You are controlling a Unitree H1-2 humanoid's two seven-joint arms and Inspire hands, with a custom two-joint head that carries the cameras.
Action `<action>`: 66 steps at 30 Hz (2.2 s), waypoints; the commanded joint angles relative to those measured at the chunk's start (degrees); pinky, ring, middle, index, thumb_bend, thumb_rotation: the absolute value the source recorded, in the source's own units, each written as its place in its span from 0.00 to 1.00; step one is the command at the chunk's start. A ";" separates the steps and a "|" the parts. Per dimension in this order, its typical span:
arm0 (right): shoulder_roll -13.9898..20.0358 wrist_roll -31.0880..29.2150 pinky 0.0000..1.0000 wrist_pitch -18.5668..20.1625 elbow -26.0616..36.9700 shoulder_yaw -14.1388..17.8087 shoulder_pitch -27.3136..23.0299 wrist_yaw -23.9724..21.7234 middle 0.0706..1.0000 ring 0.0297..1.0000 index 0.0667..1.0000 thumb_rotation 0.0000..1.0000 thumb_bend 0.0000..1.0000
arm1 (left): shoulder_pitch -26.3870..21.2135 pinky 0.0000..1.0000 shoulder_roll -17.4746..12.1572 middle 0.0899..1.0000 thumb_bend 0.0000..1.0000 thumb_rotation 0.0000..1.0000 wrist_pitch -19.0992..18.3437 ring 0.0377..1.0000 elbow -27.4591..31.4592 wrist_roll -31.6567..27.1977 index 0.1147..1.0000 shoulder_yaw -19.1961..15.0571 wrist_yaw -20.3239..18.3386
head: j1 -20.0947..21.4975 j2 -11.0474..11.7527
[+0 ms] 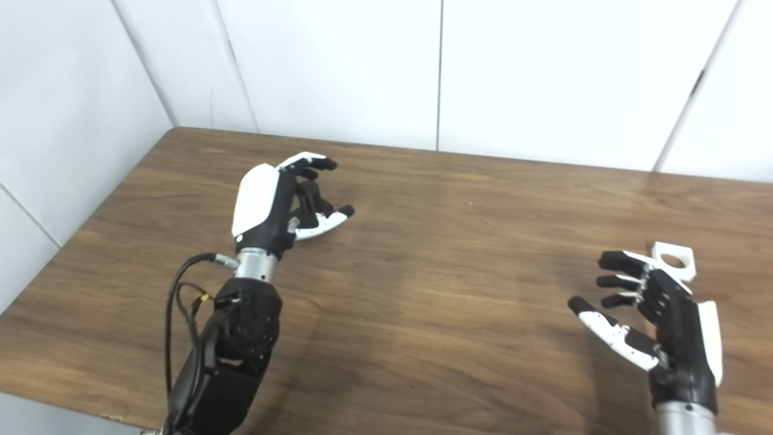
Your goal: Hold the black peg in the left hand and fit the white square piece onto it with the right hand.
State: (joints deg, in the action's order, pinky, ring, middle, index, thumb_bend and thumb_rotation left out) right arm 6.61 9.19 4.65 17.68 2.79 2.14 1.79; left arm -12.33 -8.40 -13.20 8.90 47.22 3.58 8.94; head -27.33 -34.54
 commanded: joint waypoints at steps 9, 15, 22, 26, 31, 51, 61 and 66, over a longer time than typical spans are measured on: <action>0.52 0.16 0.47 0.49 3.56 -0.15 -0.62 -0.92 0.65 0.59 0.61 0.00 0.56 | -5.94 0.58 -3.89 0.77 0.72 0.25 -3.40 0.75 -1.71 8.48 0.62 0.83 1.18 | -0.04 -0.15; 0.58 0.85 0.46 0.92 4.06 -0.15 -0.64 -1.01 0.64 0.58 0.61 0.00 0.56 | -6.79 0.73 -4.36 0.85 0.77 0.36 -7.96 0.87 -2.38 10.51 0.64 0.84 -1.18 | 0.15 -0.25; 0.61 1.36 0.44 -0.12 3.77 -0.26 -0.46 -0.95 0.61 0.55 0.60 0.00 0.55 | -7.29 1.00 -4.57 0.99 0.83 0.47 -12.24 1.00 -4.28 13.31 0.69 1.20 -1.06 | 0.21 -0.47; 0.36 1.34 0.44 0.80 4.35 -0.25 -0.41 -1.05 0.61 0.55 0.60 0.00 0.55 | -7.59 1.00 -4.59 1.00 0.85 0.48 -13.54 1.00 -5.42 14.90 0.70 1.24 -1.66 | 0.23 -0.50; 0.55 1.91 0.44 1.22 4.73 -0.25 -0.31 -1.06 0.61 0.55 0.60 0.00 0.55 | -7.85 1.00 -4.03 1.00 0.87 0.49 -13.69 1.00 -7.29 17.70 0.71 0.23 -3.05 | 0.39 -0.71; 0.58 1.92 0.43 1.08 5.38 -0.39 -0.10 -1.32 0.60 0.54 0.59 0.00 0.54 | -7.36 1.00 -2.82 1.00 0.90 0.51 -13.64 1.00 -11.36 20.70 0.64 -0.74 -6.31 | 0.77 -1.42; 0.69 2.25 0.44 1.58 5.91 -0.44 -0.13 -1.45 0.61 0.55 0.60 0.00 0.54 | -7.18 1.00 -2.44 1.00 0.89 0.51 -13.69 1.00 -12.36 20.85 0.64 -1.47 -7.16 | 0.72 -1.67; 0.57 1.97 0.44 2.01 5.96 -0.36 -0.12 -1.55 0.62 0.56 0.61 0.00 0.54 | -7.34 1.00 -2.80 1.00 0.90 0.51 -13.68 1.00 -13.69 20.60 0.64 -1.50 -6.41 | 0.72 -1.67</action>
State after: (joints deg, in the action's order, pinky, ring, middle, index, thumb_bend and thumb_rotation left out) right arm 6.98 10.89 7.16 21.40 2.47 2.60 0.27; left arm -17.34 -9.95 -26.61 -4.81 67.28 2.63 1.28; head -26.63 -36.21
